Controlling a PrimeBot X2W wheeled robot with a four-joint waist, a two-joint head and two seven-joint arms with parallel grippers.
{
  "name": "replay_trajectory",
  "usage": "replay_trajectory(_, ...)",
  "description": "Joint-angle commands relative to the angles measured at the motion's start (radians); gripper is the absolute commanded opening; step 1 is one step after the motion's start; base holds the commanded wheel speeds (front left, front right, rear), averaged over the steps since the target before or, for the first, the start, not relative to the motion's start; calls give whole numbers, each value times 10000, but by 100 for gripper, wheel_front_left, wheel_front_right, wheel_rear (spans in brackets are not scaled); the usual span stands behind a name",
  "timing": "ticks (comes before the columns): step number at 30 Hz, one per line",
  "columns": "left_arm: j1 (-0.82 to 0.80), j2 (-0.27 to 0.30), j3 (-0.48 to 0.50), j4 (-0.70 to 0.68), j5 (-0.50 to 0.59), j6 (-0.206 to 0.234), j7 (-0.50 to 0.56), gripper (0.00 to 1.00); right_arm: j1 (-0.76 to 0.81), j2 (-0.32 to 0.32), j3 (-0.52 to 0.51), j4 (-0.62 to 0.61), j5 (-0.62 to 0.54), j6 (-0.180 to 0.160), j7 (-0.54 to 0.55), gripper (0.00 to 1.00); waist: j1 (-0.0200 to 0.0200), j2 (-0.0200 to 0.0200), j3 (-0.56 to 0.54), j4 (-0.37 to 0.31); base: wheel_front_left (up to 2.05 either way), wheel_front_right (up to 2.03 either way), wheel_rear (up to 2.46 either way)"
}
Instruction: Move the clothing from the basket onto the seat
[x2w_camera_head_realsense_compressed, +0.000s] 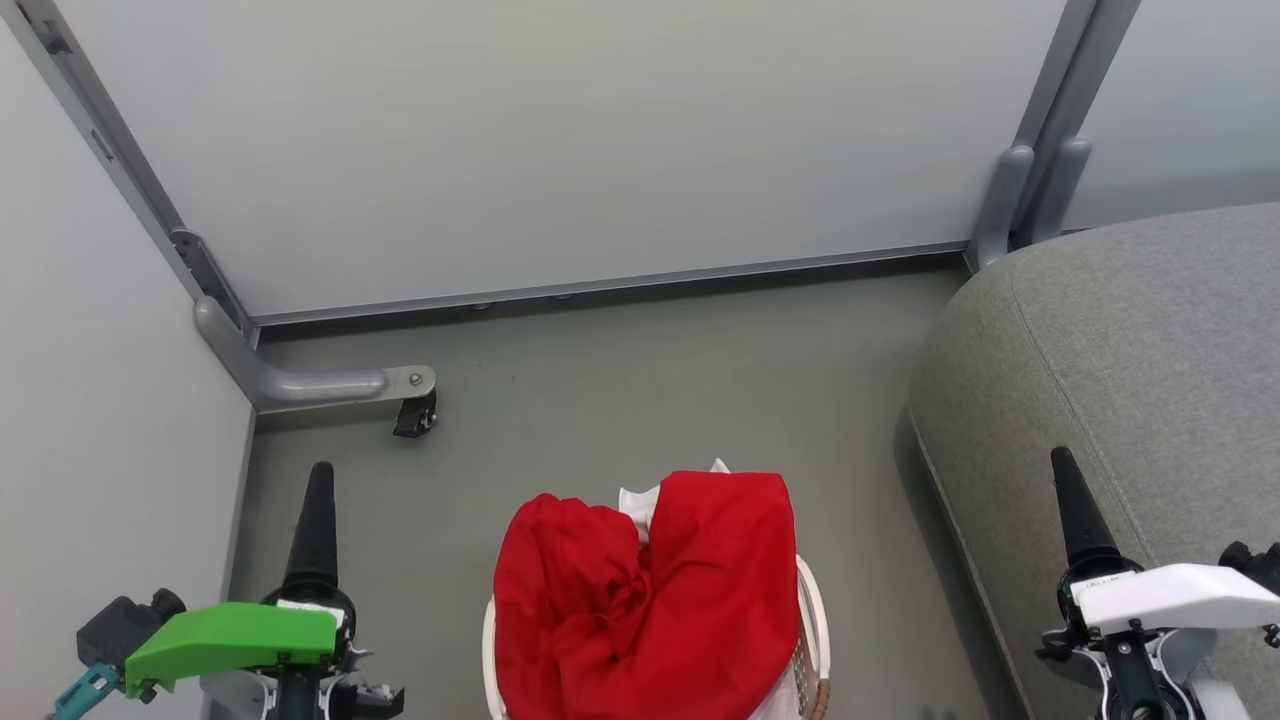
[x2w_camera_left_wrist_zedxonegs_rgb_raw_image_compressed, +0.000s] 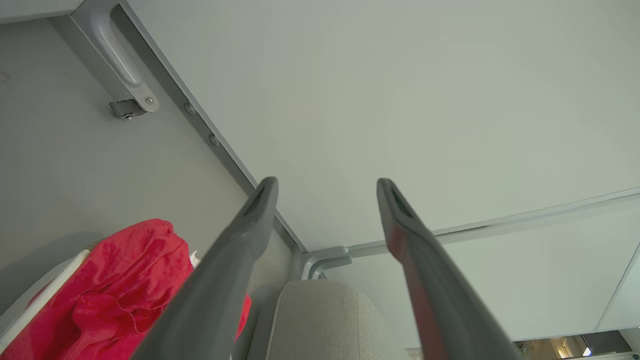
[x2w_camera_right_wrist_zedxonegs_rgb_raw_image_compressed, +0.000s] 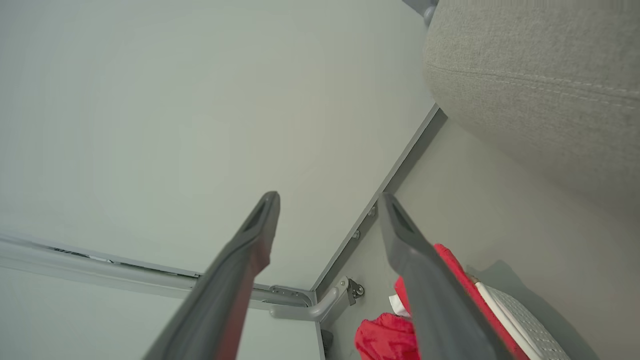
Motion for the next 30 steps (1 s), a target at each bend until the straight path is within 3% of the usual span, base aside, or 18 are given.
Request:
replay_trajectory(1, -268, 57, -44, -242, 466, -26, -126, 100, 11, -98, -29, -248, -458, 2, -129, 100, 0, 0, 1, 5, 0, 0, 0)
replay_trajectory(12, -197, 72, -282, -613, 2817, -32, -517, 100, 177, -114, 41, -397, -2342, 3, -519, 100, 0, 0, 7, 24, 0, 0, 0)
replay_trajectory(30, 150, 91, -654, -16, 6191, 2, -1065, 100, 356, -137, 374, -526, -5318, 3, -1066, 100, 0, 0, 23, 32, 0, 0, 0)
